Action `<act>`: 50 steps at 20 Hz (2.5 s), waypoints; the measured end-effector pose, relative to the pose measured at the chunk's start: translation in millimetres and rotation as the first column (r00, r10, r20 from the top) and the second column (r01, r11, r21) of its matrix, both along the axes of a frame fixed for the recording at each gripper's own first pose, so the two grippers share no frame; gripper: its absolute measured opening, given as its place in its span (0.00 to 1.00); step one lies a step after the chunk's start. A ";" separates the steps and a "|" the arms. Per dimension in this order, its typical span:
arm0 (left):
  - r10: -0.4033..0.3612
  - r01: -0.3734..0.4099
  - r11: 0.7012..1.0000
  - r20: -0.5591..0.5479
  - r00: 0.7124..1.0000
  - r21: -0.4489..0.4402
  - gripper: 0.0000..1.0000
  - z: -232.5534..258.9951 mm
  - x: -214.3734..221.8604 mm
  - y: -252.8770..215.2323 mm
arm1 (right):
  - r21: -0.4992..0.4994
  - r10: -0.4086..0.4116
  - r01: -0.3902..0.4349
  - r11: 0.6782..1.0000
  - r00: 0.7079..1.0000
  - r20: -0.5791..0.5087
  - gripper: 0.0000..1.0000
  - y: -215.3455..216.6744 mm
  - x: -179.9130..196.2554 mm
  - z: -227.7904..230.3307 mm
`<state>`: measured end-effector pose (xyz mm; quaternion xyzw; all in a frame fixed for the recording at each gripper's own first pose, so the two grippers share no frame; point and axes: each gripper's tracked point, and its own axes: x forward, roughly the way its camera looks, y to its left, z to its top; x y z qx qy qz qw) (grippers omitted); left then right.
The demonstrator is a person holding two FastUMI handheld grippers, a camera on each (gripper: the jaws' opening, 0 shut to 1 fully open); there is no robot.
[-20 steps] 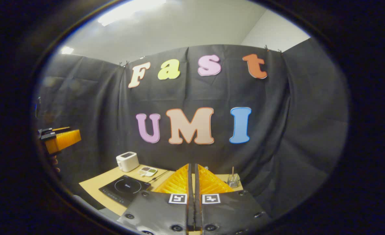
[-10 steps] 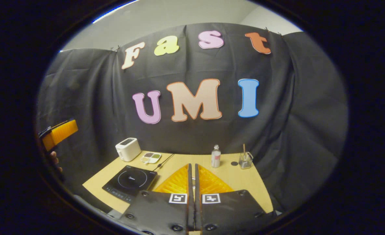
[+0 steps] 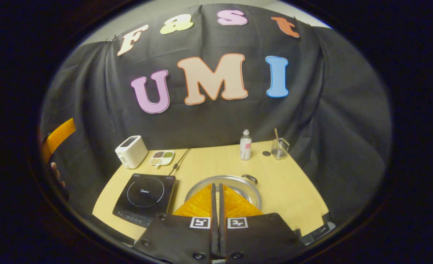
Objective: First push the handle of the pot to place it horizontally, then grasp the pot with both hands and set it on the induction cooktop.
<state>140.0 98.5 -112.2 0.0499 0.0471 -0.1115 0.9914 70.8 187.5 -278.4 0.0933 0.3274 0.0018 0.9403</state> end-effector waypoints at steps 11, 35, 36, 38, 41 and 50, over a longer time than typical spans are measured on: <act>0.024 -0.033 0.997 -0.120 0.993 -0.071 0.93 -55.1 16.4 41.9 | 0.037 0.002 0.008 0.999 0.961 -0.278 0.02 50.9 -34.3 -108.0; 0.098 -0.104 0.994 -0.123 0.988 -0.043 0.96 -66.2 24.7 85.9 | 0.044 0.054 -0.034 0.998 0.802 -0.595 0.03 93.2 -73.4 -240.2; 0.099 -0.105 0.994 -0.122 0.988 -0.042 0.96 -64.9 25.0 86.5 | 0.052 0.056 -0.031 0.998 0.802 -0.595 0.03 96.7 -70.1 -240.6; 0.102 -0.106 0.994 -0.118 0.988 -0.035 0.96 -64.5 24.7 86.6 | 0.070 0.058 -0.021 0.997 0.802 -0.595 0.03 104.4 -63.8 -242.1; 0.113 -0.116 0.993 -0.109 0.988 -0.020 0.96 -61.2 21.7 91.4 | 0.113 0.047 0.027 0.993 0.796 -0.603 0.03 119.6 -53.5 -243.1; 0.148 -0.148 0.989 -0.103 0.984 0.012 0.92 -55.4 8.1 101.3 | 0.269 -0.039 0.281 0.921 0.754 -0.655 0.00 158.0 -20.2 -249.0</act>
